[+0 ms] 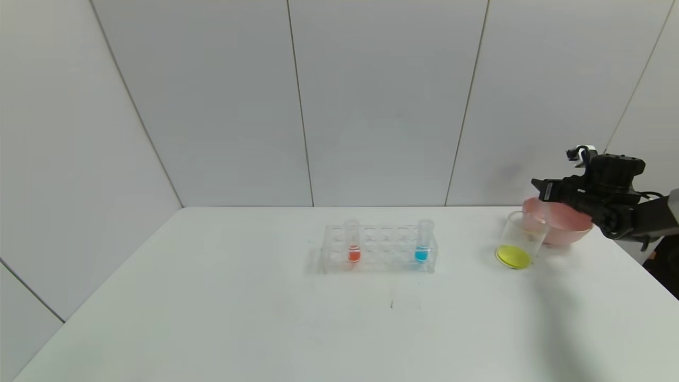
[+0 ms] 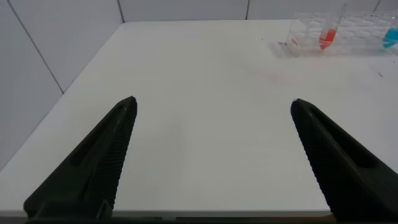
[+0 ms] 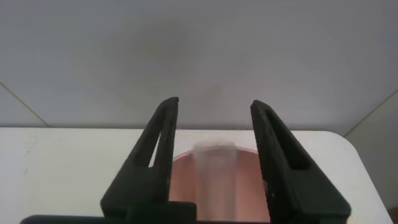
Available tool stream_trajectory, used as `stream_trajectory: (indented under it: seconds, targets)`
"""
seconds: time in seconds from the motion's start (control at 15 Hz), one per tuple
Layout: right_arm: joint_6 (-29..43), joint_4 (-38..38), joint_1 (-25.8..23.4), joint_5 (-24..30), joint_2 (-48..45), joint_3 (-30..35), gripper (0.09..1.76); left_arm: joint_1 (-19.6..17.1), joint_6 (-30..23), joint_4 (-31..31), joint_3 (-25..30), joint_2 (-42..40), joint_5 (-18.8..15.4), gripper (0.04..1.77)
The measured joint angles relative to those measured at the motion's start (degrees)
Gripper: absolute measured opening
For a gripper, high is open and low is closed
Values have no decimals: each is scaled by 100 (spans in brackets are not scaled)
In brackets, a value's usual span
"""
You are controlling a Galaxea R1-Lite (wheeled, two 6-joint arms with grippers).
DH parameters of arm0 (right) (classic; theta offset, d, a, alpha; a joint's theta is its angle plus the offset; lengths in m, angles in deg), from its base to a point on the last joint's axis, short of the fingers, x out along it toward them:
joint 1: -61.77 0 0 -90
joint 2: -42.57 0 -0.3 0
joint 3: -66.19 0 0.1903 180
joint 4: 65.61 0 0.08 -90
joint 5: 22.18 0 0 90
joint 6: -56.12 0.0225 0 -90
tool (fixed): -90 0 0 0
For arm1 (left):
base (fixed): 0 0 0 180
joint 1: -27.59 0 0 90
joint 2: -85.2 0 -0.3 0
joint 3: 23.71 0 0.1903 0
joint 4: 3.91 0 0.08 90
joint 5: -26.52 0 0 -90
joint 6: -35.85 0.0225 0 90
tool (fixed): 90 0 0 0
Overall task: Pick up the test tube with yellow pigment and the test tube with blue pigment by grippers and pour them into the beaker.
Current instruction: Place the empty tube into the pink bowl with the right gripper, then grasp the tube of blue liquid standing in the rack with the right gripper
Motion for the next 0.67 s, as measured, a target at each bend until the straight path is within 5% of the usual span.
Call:
stream_trajectory:
  seconds: [0.33,0.67]
  targets:
    - [87,239,72,-2,-304,328,128,0,-2,0,0,0,2,176]
    - [569,890,513,-6,-1209,1825,148,5,-2,0,0,0,2,176]
